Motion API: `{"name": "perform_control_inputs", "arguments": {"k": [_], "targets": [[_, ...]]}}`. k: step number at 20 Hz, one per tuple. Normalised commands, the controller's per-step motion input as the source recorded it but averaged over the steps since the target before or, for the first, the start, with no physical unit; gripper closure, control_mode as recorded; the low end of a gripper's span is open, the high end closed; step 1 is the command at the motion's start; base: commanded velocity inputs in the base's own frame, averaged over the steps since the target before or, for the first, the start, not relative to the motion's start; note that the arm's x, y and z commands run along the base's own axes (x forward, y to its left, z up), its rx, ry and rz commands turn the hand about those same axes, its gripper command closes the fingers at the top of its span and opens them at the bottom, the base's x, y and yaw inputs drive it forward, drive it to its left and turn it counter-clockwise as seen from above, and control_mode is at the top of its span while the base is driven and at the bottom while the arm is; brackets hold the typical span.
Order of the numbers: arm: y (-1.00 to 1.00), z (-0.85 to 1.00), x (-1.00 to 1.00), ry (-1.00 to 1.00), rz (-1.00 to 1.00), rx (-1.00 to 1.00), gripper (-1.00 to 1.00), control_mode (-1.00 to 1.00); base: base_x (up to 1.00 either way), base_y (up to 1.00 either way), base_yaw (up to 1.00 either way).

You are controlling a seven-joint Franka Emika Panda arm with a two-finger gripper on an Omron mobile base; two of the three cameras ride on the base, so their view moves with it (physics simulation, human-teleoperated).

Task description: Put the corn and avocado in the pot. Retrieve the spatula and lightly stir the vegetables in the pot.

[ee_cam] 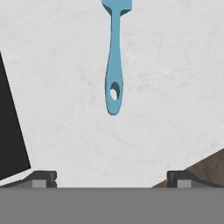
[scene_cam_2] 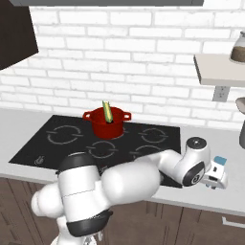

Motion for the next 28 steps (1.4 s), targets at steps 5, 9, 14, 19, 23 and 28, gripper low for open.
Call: {"name": "perform_control_inputs", "arguments": {"k": [5,9,14,19,23,28], "targets": [[0.00,-0.08,0.09,0.00,0.00,0.00,-1.00,-1.00,0.00,0.00,0.00],[0.00,-0.12,0.17,0.00,0.00,0.00,-1.00,-1.00,0.00,0.00,0.00],[0.00,-0.14,0.22,0.00,0.00,0.00,-1.00,-1.00,0.00,0.00,0.00],[0.00,-0.08,0.15,0.00,0.01,0.00,-1.00,-1.00,0.00,0.00,0.00],[-0.13,-0.02,0.05,0.00,0.02,0.00,-1.00,-1.00,0.00,0.00,0.00],[-0.25,-0.06,0.00,0.00,0.03,0.00,-1.00,-1.00,0.00,0.00,0.00]]}}
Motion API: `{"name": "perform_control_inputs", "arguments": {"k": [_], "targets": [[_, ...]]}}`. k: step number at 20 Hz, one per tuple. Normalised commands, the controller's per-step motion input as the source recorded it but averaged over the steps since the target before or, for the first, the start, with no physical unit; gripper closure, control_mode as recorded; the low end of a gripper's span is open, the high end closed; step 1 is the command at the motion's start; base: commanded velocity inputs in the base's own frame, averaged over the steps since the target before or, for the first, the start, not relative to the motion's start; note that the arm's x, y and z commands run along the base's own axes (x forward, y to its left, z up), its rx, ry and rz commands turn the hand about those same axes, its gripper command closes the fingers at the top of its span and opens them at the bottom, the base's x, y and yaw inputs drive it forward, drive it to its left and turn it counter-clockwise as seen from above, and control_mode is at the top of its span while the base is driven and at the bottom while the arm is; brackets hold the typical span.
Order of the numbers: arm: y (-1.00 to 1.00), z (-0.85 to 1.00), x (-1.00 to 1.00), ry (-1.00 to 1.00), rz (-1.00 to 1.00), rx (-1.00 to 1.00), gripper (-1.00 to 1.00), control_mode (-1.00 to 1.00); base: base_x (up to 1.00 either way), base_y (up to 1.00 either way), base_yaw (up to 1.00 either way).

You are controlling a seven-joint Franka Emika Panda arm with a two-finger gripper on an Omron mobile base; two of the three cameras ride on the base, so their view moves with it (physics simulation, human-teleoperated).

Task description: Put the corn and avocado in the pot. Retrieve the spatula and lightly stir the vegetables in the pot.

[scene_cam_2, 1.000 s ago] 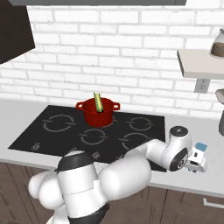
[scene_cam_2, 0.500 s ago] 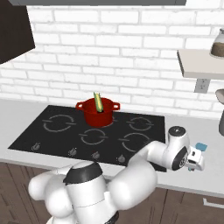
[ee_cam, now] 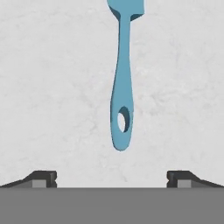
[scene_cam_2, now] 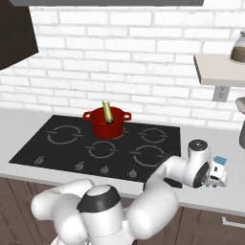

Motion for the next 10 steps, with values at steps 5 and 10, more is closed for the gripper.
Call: {"name": "perform_control_inputs", "arguments": {"k": [5,10], "targets": [[-0.14,-0.10,0.11,0.00,0.02,0.00,-1.00,-1.00,0.00,0.00,0.00],[0.00,-0.09,0.21,0.00,0.00,0.00,-1.00,-1.00,0.00,0.00,0.00]]}}
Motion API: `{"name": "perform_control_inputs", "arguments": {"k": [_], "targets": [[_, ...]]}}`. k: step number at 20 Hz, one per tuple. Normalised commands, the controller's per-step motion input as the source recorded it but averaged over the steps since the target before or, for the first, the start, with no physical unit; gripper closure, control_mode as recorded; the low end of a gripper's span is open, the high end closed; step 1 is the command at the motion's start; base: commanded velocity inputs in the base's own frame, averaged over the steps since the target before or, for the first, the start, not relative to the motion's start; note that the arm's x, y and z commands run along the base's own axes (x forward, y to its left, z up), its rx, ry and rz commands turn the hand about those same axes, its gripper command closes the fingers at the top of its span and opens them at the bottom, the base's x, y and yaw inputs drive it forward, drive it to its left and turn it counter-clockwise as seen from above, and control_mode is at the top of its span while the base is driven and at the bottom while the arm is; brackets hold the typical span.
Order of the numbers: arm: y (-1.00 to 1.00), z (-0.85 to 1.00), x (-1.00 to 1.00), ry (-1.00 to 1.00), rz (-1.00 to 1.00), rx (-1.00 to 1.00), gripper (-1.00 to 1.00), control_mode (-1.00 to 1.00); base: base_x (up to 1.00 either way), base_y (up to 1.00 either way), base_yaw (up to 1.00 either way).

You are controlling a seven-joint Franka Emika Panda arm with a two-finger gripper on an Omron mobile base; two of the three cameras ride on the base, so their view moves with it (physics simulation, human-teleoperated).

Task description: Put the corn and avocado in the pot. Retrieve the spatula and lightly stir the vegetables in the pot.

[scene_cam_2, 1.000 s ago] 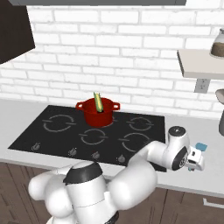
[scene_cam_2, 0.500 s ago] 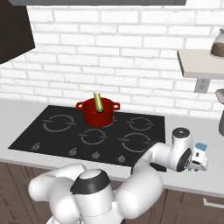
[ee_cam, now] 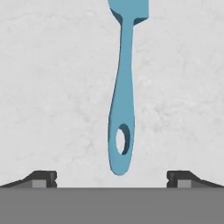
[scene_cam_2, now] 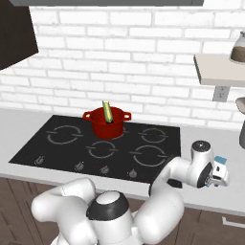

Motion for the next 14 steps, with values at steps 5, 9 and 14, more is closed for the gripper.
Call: {"name": "perform_control_inputs", "arguments": {"k": [5,9,14], "targets": [[0.00,-0.12,0.21,0.00,0.00,0.00,-1.00,-1.00,0.00,0.00,0.00],[-0.04,-0.09,0.11,0.00,0.00,0.00,-1.00,-1.00,0.00,0.00,0.00],[-0.12,-0.13,0.06,0.00,0.00,0.00,-1.00,-1.00,0.00,0.00,0.00]]}}
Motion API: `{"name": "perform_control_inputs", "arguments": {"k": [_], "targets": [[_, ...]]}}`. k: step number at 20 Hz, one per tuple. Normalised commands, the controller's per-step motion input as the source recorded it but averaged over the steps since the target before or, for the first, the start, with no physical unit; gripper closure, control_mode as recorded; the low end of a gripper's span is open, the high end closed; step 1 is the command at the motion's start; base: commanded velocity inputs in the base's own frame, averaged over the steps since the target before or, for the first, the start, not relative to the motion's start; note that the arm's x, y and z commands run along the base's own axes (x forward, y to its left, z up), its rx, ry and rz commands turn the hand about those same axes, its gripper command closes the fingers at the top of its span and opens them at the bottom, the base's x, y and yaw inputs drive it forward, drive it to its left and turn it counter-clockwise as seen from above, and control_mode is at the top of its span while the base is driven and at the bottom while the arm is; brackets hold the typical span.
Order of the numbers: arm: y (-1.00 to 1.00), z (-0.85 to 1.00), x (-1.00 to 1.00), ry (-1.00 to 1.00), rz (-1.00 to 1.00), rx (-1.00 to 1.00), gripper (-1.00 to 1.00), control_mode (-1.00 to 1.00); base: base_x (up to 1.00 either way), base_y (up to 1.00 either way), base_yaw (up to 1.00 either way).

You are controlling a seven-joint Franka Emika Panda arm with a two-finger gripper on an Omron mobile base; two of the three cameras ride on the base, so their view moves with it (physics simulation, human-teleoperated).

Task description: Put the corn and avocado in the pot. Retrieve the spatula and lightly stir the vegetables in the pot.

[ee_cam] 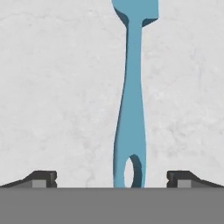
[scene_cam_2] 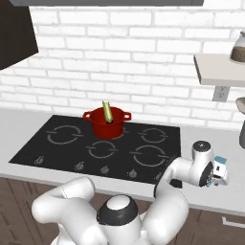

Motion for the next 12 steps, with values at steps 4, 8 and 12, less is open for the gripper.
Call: {"name": "perform_control_inputs", "arguments": {"k": [4,8,12], "targets": [[-0.14,-0.23,0.00,0.00,0.00,0.02,1.00,-1.00,0.00,0.00,0.00],[-0.11,-0.26,0.01,0.00,0.00,0.02,1.00,-1.00,0.00,0.00,0.00],[-0.06,-0.20,0.00,0.00,0.00,0.01,1.00,-1.00,0.00,0.00,0.00]]}}
